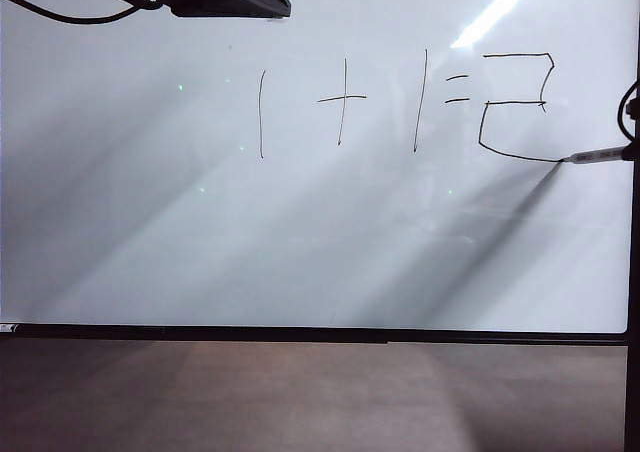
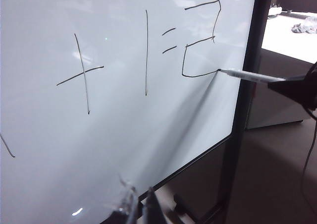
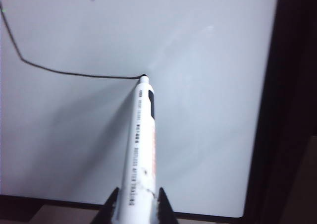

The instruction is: Reach to the right to find the marker pen, pick it up, and write the answer to the math problem on the whiteboard.

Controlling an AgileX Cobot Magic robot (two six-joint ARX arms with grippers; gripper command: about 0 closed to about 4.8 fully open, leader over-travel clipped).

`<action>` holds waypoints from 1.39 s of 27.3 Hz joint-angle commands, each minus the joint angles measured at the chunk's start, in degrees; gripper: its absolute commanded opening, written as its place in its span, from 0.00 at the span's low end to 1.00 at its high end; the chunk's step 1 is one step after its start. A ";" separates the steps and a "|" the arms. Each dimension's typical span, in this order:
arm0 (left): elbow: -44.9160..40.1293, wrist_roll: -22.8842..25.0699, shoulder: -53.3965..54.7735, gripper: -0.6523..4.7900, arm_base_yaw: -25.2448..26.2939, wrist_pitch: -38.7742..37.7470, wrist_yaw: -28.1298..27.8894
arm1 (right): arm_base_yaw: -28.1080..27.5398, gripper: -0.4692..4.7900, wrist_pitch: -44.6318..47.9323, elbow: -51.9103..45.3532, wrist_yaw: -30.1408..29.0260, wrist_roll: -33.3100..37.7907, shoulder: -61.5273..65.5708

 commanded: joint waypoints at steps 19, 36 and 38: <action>0.22 0.15 -0.17 0.17 -0.11 0.66 0.02 | 0.17 0.08 4.00 -17.49 0.31 9.53 -25.66; 0.20 0.15 -0.17 0.17 -0.11 0.48 0.00 | 0.17 0.08 -31.26 -22.14 -1.81 13.77 -62.90; 0.22 0.15 -0.17 0.17 -0.11 0.48 0.00 | 0.17 0.08 -32.57 -22.14 -1.79 13.77 -65.33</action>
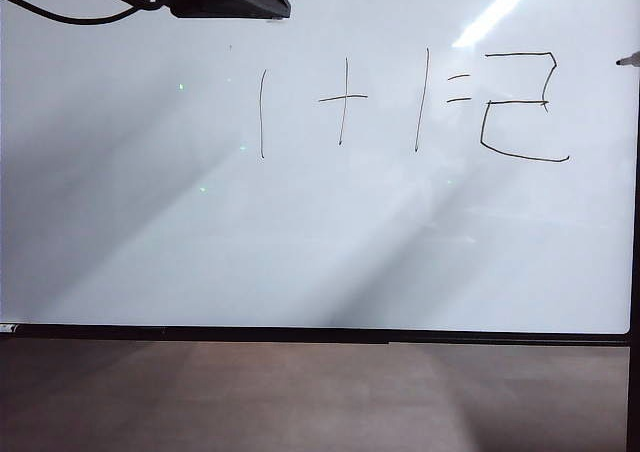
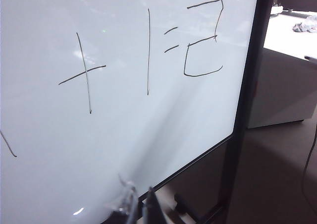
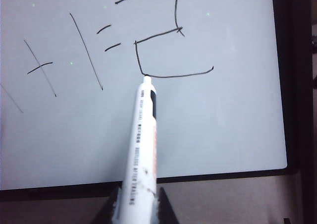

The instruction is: Reach to the right to find the marker pen, pick it up, and write the answer to the math problem on the whiteboard.

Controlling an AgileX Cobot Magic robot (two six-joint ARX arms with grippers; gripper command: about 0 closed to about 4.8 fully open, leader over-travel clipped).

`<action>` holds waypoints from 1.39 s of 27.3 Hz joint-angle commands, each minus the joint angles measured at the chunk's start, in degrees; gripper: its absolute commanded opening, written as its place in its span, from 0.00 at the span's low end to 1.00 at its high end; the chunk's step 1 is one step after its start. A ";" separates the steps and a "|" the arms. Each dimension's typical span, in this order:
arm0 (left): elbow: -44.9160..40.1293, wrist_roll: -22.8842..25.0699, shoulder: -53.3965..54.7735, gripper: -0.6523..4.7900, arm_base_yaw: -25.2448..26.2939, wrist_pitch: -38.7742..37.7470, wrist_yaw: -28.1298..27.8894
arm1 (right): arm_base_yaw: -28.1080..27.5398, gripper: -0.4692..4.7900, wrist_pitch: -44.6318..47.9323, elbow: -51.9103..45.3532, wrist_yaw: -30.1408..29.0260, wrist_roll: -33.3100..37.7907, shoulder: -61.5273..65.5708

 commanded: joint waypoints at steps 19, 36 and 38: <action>0.17 6.67 -1.77 0.17 1.36 -3.41 -15.28 | 0.02 0.08 -1.90 0.17 -0.09 0.17 -11.23; -24.57 -6.14 -57.44 0.17 36.72 -30.82 -9.79 | 0.02 0.08 -1.95 0.09 0.20 0.17 -11.23; -27.28 -7.96 -60.85 0.17 38.16 -30.62 -8.74 | 0.00 0.08 -1.88 0.09 0.17 0.17 -11.23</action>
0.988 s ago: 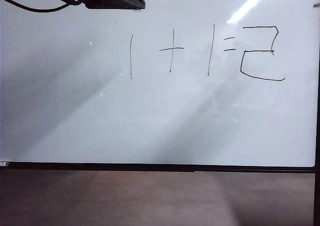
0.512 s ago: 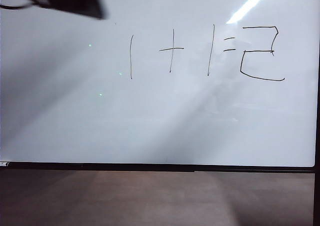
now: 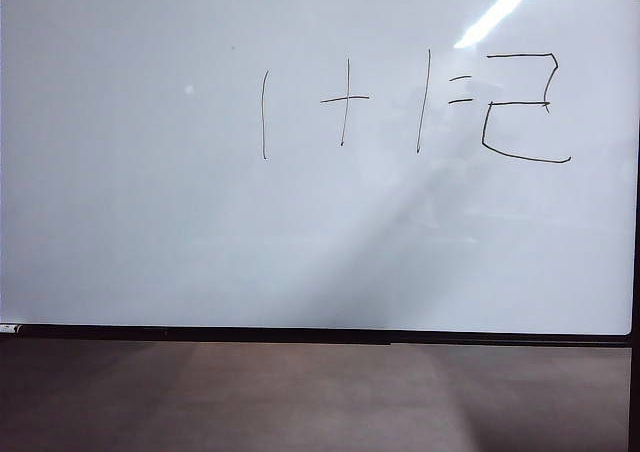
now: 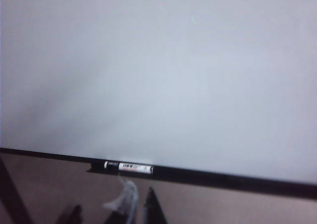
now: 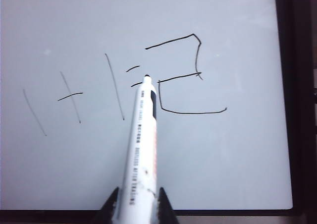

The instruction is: Reach to the right to find the marker pen, pick it up, and write the answer to the math problem on the whiteboard.

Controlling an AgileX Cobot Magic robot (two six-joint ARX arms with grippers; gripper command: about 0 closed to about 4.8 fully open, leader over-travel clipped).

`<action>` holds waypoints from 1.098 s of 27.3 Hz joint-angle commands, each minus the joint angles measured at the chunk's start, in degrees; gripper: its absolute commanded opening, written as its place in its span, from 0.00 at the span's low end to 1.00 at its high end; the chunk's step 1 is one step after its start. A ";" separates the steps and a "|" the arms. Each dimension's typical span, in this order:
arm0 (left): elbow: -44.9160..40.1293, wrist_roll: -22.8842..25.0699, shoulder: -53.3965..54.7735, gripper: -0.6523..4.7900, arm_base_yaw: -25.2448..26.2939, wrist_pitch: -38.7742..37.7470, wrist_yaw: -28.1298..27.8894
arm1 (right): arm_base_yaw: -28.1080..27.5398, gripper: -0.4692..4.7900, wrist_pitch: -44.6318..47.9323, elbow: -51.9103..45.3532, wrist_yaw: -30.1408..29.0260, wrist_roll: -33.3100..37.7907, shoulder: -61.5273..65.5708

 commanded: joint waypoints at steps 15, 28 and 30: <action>-14.10 -4.28 -9.70 0.17 7.23 2.49 12.59 | 0.07 0.08 0.96 0.09 0.09 0.02 -0.04; -16.96 3.45 -9.70 0.17 7.37 4.74 15.37 | 0.07 0.08 -0.07 0.09 0.09 0.04 -0.04; -17.33 3.45 -9.70 0.17 7.37 5.73 15.37 | 0.07 0.08 -0.07 0.09 0.07 0.04 -0.04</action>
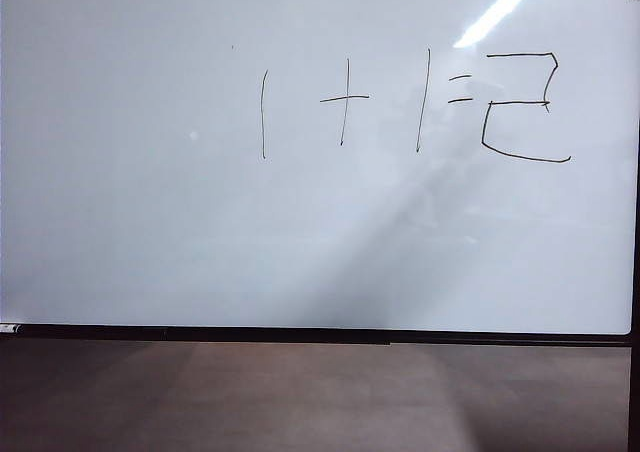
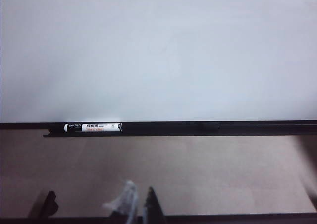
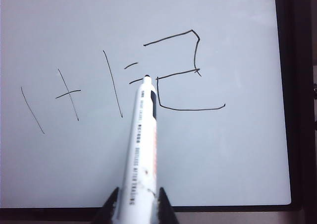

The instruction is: Reach to the right to find the marker pen, pick it up, and write the answer to the math problem on the whiteboard.

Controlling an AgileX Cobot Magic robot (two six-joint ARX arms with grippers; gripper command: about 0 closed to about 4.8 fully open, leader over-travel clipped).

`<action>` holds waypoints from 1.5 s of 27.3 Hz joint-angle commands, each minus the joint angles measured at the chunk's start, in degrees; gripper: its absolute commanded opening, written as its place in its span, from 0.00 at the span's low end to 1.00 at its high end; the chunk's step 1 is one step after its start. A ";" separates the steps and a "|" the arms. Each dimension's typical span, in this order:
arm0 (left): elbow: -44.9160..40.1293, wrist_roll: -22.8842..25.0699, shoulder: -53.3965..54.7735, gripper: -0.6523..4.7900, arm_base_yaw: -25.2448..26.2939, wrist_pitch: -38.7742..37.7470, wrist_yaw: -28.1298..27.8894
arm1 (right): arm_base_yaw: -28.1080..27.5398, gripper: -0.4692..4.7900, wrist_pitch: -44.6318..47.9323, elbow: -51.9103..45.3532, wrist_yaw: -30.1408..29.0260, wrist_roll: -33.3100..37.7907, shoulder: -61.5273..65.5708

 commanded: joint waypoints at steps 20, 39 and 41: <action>-0.26 -1.33 0.07 0.17 0.09 5.57 0.24 | 0.07 0.08 0.59 0.11 0.04 0.04 -0.04; -0.26 -1.33 0.07 0.17 0.09 5.55 0.24 | 2.78 0.08 -8.70 -6.27 13.70 -13.33 -11.96; -0.26 -1.33 0.07 0.17 0.09 5.55 0.24 | 4.76 0.08 -9.25 -7.76 18.05 -13.57 -11.96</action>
